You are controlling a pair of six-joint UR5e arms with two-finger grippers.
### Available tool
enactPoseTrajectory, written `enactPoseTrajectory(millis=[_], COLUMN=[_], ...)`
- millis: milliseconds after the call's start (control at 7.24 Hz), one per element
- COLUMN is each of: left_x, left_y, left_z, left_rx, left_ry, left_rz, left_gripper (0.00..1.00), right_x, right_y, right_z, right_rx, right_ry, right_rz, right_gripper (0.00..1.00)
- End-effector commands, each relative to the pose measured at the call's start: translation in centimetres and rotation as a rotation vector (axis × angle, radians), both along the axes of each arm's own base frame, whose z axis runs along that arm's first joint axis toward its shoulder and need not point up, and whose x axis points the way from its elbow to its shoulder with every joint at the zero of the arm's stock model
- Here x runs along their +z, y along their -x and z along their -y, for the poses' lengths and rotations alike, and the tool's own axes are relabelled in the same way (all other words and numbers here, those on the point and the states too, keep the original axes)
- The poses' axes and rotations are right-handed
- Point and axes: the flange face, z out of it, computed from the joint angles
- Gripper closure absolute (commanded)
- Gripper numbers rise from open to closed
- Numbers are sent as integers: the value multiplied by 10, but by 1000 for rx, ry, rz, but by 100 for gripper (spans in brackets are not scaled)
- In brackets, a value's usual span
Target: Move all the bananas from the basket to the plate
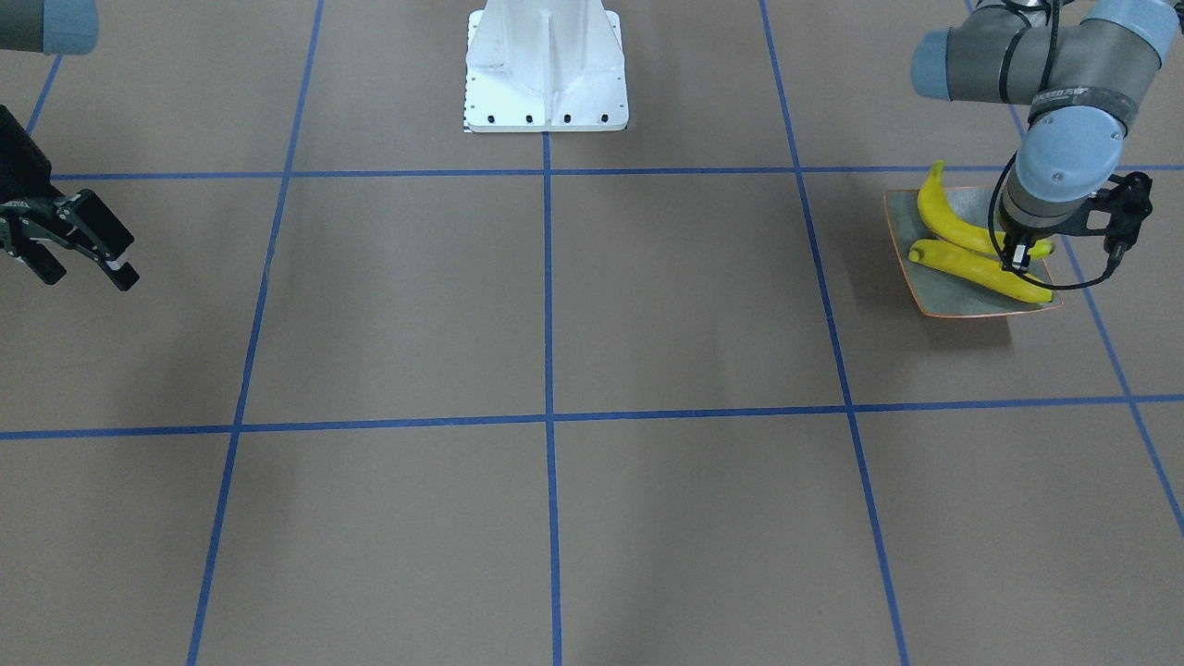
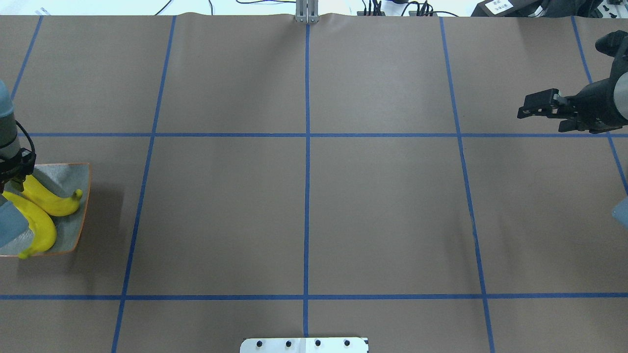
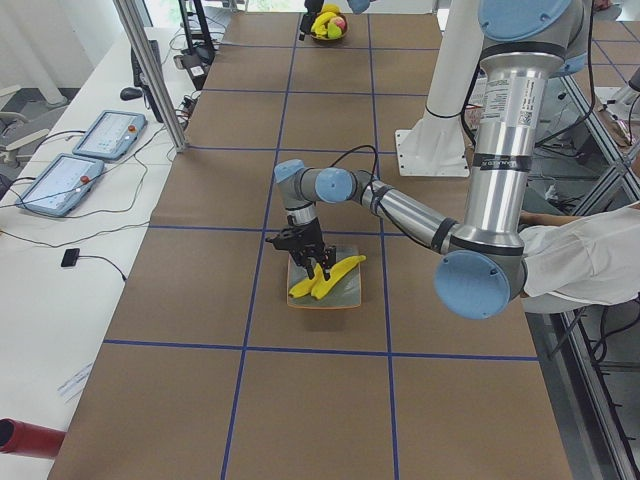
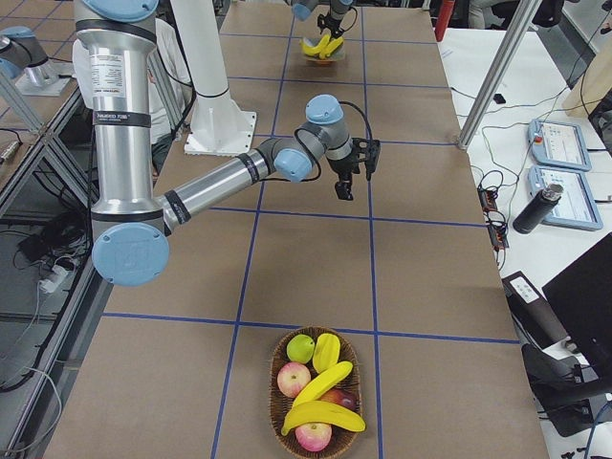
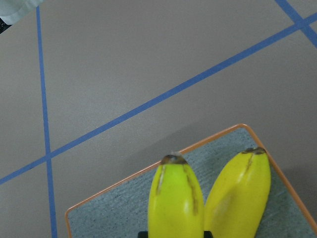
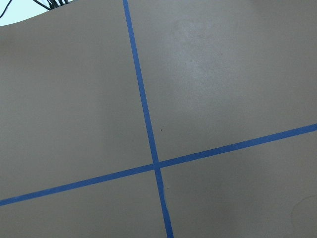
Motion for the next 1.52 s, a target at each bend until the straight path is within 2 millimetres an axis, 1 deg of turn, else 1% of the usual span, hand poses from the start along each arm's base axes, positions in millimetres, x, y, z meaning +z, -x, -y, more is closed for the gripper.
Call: enactPoseTrajectory(millis=[0, 138, 276, 414, 552, 690, 829, 967, 1105, 1243, 1381], left_x=[-19, -48, -84, -143, -202, -246, -266, -269, -265, -271, -273], left_y=[3, 4, -5, -17, -31, -40, -42, -46, -60, -63, -63], left_z=[-4, -5, 8, 34, 50, 59, 62, 64, 70, 70, 70], left_rx=[6, 18, 10, -7, -4, 2, -13, -7, 8, 7, -6], left_ry=[-30, -78, -96, -165, -246, -333, -399, -439, -451, -481, -478], left_rz=[-32, -71, -168, -254, -322, -390, -444, -475, -488, -518, -524], left_gripper=[0, 0, 0, 0, 0, 0, 0, 0, 0, 0, 0], right_x=[-2, 8, 39, 79, 120, 167, 212, 252, 285, 311, 334], right_y=[-8, -13, -39, -81, -134, -181, -208, -234, -268, -280, -284], right_z=[1, 3, -1, 4, 15, 15, 1, -16, -29, -46, -61], right_rx=[10, 7, -41, -68, -109, -157, -216, -274, -283, -327, -342], right_ry=[2, 5, -43, -54, -61, -81, -107, -135, -138, -122, -74], right_rz=[7, -10, -86, -140, -139, -155, -206, -261, -314, -445, -494], right_gripper=[0, 0, 0, 0, 0, 0, 0, 0, 0, 0, 0])
